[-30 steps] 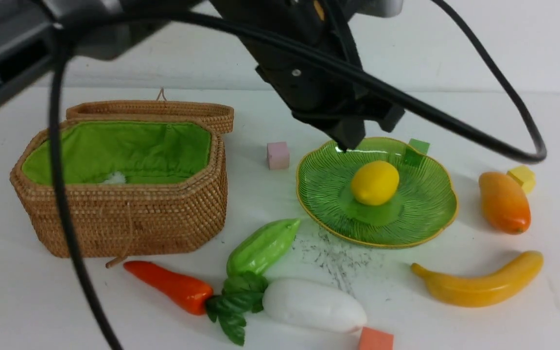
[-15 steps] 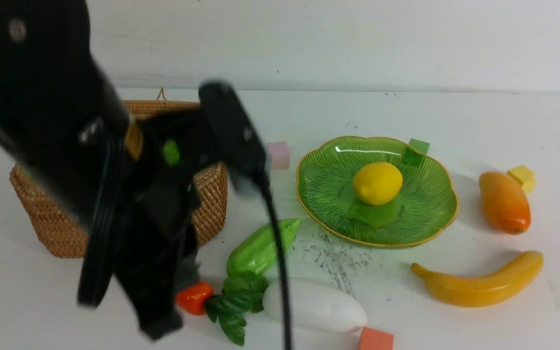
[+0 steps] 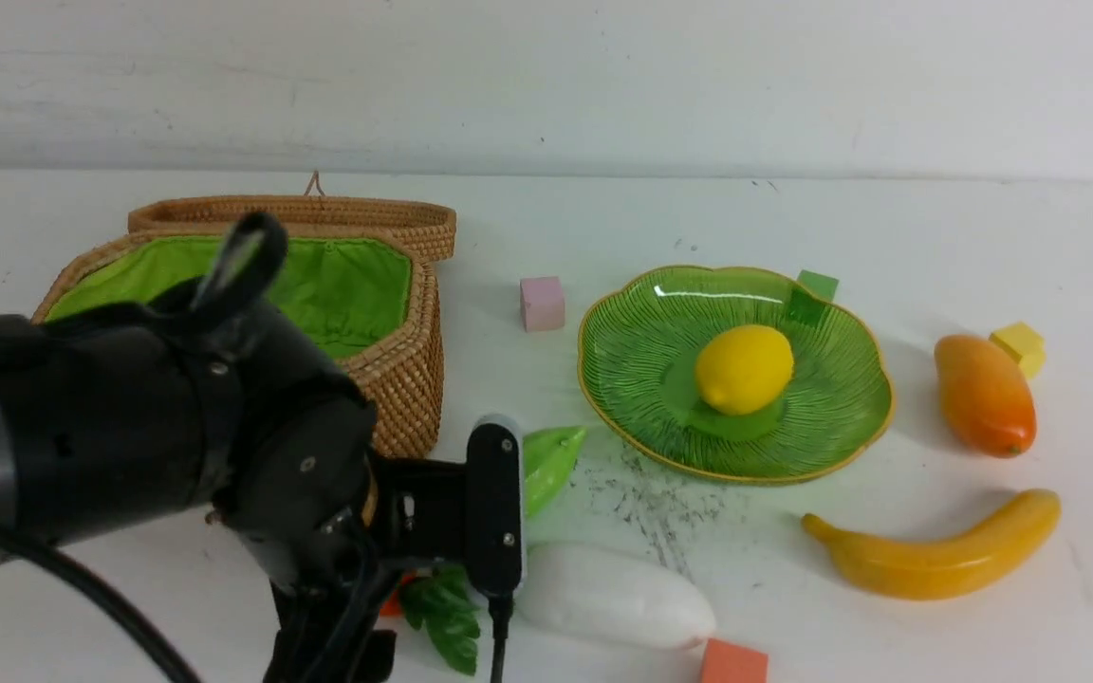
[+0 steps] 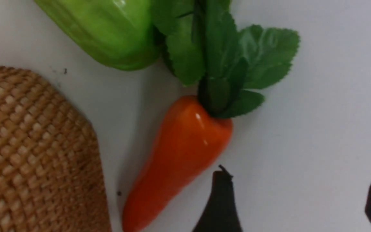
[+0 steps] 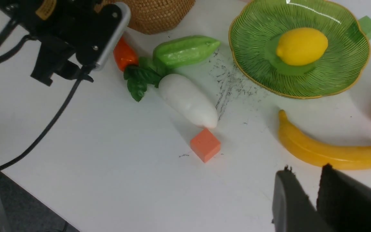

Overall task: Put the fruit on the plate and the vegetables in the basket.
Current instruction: Use the left arm to grab a carrot and put it into the left basket

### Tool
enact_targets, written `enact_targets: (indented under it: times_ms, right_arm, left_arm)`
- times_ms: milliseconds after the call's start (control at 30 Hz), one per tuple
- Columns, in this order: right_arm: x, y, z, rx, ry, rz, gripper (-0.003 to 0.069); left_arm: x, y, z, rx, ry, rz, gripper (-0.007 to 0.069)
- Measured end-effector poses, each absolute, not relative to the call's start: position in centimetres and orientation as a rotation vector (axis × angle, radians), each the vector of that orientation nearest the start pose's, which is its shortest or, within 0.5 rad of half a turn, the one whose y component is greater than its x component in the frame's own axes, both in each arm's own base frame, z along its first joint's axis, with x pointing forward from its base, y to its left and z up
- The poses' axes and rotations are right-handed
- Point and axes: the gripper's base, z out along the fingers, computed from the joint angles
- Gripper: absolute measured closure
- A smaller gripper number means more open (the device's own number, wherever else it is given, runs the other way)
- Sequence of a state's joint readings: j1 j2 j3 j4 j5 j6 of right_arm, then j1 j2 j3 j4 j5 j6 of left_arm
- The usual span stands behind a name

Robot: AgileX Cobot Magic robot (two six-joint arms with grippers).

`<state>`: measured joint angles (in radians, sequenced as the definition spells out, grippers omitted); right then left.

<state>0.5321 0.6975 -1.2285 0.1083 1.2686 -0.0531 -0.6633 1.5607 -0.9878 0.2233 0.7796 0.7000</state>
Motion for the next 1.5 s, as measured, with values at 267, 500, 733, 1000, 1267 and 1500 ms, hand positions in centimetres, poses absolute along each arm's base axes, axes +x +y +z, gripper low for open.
enact_targets:
  times_ms: [267, 500, 733, 1000, 1267, 1500]
  right_arm:
    - [5.7, 4.5, 44.3, -0.670, 2.143, 0.409, 0.0507]
    - [5.7, 4.6, 44.3, -0.671, 2.143, 0.410, 0.0501]
    - [5.7, 4.6, 44.3, -0.671, 2.143, 0.411, 0.0499]
    - [5.7, 4.6, 44.3, -0.672, 2.142, 0.410, 0.0497]
    - [5.7, 4.6, 44.3, -0.672, 2.142, 0.410, 0.0497]
    - [5.7, 4.6, 44.3, -0.673, 2.142, 0.411, 0.0494]
  left_arm:
    - [26.2, -18.1, 19.6, 2.010, 1.932, 0.357, 0.0051]
    - [27.9, -16.3, 18.0, 1.976, 2.017, 0.349, 0.0093]
    - [28.6, -16.1, 16.6, 1.999, 2.024, 0.276, 0.0097]
    - [28.7, -16.2, 16.0, 2.031, 2.050, 0.260, 0.0228]
    - [26.9, -14.9, 18.1, 2.070, 2.150, 0.254, 0.0225]
    - [24.0, -12.8, 27.0, 1.837, 2.020, 0.343, 0.0225]
